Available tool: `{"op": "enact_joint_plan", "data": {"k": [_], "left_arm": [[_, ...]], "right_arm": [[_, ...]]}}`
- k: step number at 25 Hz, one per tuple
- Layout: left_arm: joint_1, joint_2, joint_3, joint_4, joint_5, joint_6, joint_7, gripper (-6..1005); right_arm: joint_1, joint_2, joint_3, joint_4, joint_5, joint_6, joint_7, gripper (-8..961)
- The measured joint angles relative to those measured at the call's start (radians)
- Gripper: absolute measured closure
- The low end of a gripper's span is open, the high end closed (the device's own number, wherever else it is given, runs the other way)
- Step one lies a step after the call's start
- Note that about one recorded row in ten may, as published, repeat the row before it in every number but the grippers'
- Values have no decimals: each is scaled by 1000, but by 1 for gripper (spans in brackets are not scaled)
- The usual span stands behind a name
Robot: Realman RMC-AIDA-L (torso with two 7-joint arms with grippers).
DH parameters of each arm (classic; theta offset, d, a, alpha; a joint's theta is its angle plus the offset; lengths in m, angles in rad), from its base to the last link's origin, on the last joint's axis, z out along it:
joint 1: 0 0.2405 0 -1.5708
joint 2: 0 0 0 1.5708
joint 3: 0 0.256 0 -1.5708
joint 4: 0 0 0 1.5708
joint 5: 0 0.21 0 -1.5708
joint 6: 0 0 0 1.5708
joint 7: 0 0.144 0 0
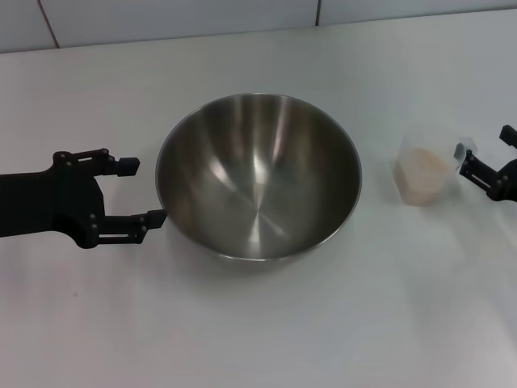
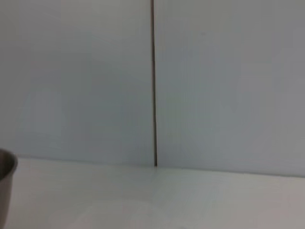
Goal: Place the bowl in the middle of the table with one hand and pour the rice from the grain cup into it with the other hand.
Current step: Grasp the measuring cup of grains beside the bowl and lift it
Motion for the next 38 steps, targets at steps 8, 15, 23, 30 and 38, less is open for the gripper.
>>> {"op": "enact_joint_plan", "data": {"k": [8,15,23,30,38], "left_arm": [[-21,2,0,-40,5,0,-1,167],[-39,-1,0,-51,38,-1,-1,167],[-40,-2,0,-51,38,1,-1,167],[-41,-2,0,-49,38,2,-1,167],[-45,-2,0,-49,40,3,-1,167]], "right_arm": [[3,0,9,14,0,-2,-13,277],[23,0,13,74,0,37,-104,534],[25,0,16,79,0,30,-117,790],[22,-2,56,76,-1,-32,-124,899],[31,-3,95,75,-1,-168,-131,946]]}}
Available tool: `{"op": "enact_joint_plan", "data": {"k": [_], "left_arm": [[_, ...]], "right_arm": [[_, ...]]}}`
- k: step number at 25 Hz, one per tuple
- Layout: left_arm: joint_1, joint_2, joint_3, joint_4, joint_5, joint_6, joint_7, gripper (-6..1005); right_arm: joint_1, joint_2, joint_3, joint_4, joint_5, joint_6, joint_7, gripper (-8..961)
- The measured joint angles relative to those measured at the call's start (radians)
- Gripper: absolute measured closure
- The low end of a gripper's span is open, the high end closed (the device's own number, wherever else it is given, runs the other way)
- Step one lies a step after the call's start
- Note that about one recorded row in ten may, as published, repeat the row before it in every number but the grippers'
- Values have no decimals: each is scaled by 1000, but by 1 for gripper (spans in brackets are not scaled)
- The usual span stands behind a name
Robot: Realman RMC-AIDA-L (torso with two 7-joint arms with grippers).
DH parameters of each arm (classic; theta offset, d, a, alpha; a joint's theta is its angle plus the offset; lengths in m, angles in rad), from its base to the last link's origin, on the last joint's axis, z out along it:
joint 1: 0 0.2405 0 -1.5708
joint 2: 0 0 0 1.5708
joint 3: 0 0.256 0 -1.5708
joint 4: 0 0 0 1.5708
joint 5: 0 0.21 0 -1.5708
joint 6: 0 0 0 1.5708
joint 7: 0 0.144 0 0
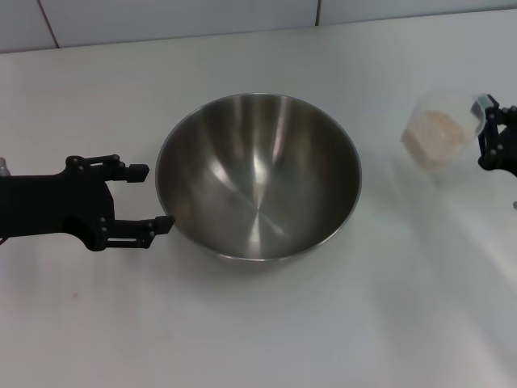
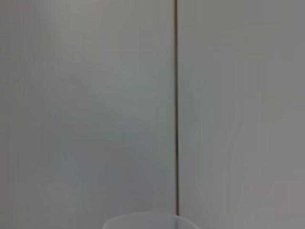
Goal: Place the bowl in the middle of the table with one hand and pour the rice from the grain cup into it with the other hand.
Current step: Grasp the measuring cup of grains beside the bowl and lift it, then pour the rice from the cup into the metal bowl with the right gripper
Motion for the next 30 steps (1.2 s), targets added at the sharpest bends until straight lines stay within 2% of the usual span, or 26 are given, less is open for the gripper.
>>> {"op": "enact_joint_plan", "data": {"k": [2,5,7,8,11,12,13,15,16,17,18,23,27,30], "left_arm": [[0,0,0,2,0,0,0,167],[0,0,0,2,0,0,0,167],[0,0,0,2,0,0,0,167],[0,1,0,2,1,0,0,167],[0,2,0,1,0,-1,0,167],[1,2,0,1,0,-2,0,167],[1,2,0,1,0,-2,0,167],[2,3,-1,2,1,-2,0,167],[3,3,-1,3,1,0,0,167],[5,3,-1,7,0,1,-4,167],[5,3,-1,7,0,1,-4,167],[7,3,0,11,0,3,-13,167],[6,3,0,19,0,4,-13,167],[4,3,0,19,0,4,-13,167]], "right_arm": [[16,1,25,2,0,-96,-6,946],[34,3,38,10,0,-164,-24,946],[81,3,38,38,-2,-246,-70,946],[81,3,38,38,-2,-246,-70,946],[142,3,25,54,-10,-250,-153,946],[175,4,2,92,-12,-226,-289,946],[175,4,2,92,-12,-226,-289,946],[199,4,-30,152,-13,-193,-490,946],[205,4,-44,181,-13,-179,-608,946],[211,4,-69,235,-13,-155,-849,946],[211,4,-69,235,-13,-155,-849,946],[206,6,-97,373,-14,-79,-1456,946],[192,9,-98,442,-26,-17,-1861,946],[184,10,-98,446,-61,-19,-1949,946]]}}
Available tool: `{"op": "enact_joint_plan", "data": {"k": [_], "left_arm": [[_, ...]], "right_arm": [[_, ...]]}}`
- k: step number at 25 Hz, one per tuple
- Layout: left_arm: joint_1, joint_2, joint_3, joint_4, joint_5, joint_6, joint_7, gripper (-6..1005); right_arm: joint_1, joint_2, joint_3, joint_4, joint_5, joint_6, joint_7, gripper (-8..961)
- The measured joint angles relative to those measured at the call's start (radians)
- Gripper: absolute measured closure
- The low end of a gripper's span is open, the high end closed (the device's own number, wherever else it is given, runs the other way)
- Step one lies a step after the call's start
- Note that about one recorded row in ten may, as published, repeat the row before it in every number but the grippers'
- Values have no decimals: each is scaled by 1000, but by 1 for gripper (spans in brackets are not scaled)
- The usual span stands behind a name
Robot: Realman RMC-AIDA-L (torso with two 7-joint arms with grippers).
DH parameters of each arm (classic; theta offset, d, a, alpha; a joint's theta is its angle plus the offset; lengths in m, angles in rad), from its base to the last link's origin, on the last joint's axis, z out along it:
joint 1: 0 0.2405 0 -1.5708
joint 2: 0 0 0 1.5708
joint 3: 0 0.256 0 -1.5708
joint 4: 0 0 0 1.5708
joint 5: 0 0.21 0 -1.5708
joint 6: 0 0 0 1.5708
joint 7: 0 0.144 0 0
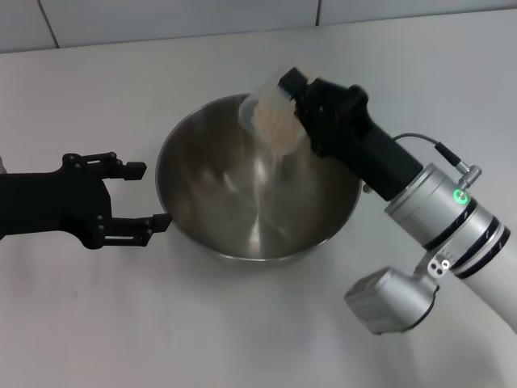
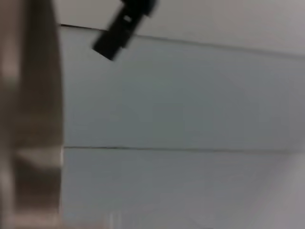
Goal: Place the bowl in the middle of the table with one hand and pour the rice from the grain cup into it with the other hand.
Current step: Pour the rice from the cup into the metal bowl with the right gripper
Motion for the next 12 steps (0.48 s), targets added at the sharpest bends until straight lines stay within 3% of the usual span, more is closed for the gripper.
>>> {"op": "enact_joint_plan", "data": {"k": [12], "left_arm": [[-5,0,0,-1,9,0,0,167]], "right_arm": [[-29,2,9,58,-41,55,-698,946]]}}
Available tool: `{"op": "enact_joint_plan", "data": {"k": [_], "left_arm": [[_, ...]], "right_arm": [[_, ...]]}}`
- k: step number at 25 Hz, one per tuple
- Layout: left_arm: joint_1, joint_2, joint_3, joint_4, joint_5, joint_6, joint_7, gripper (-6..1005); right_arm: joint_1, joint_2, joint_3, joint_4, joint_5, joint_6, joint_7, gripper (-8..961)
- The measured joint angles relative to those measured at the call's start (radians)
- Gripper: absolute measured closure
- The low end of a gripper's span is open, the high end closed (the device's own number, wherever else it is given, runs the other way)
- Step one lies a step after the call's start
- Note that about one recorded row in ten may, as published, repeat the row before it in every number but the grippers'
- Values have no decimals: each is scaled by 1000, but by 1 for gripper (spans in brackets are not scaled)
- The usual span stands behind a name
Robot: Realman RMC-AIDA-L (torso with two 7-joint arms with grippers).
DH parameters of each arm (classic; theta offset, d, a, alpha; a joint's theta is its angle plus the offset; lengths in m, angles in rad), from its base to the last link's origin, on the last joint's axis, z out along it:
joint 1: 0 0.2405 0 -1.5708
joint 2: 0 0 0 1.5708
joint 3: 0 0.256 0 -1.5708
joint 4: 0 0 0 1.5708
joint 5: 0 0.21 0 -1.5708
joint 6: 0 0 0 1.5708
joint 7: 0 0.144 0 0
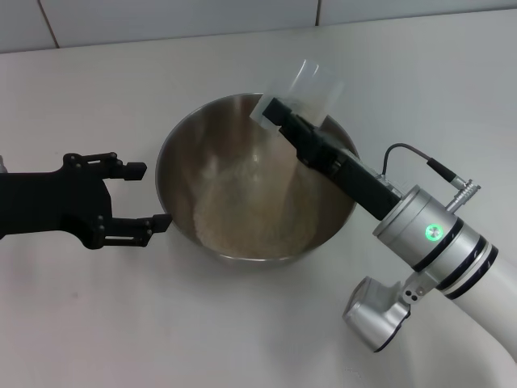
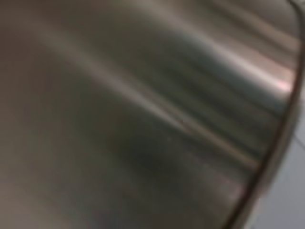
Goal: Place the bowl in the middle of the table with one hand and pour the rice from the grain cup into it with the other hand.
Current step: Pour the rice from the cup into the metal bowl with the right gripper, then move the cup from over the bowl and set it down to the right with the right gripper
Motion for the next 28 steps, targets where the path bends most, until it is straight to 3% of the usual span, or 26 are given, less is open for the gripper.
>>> {"op": "enact_joint_plan", "data": {"k": [10,15,18,24,28], "left_arm": [[-1,0,0,-1,2,7,0,167],[-1,0,0,-4,4,8,0,167],[-1,0,0,-3,4,10,0,167],[2,0,-1,0,4,14,0,167],[1,0,-2,-5,4,14,0,167]], "right_arm": [[1,0,-5,-20,-23,-16,-298,946],[0,-1,7,-30,-35,-39,-286,945],[-29,-2,73,63,-33,-42,-134,945],[-145,-2,253,329,-31,-35,433,945],[-193,-4,311,386,-30,-33,819,945]]}}
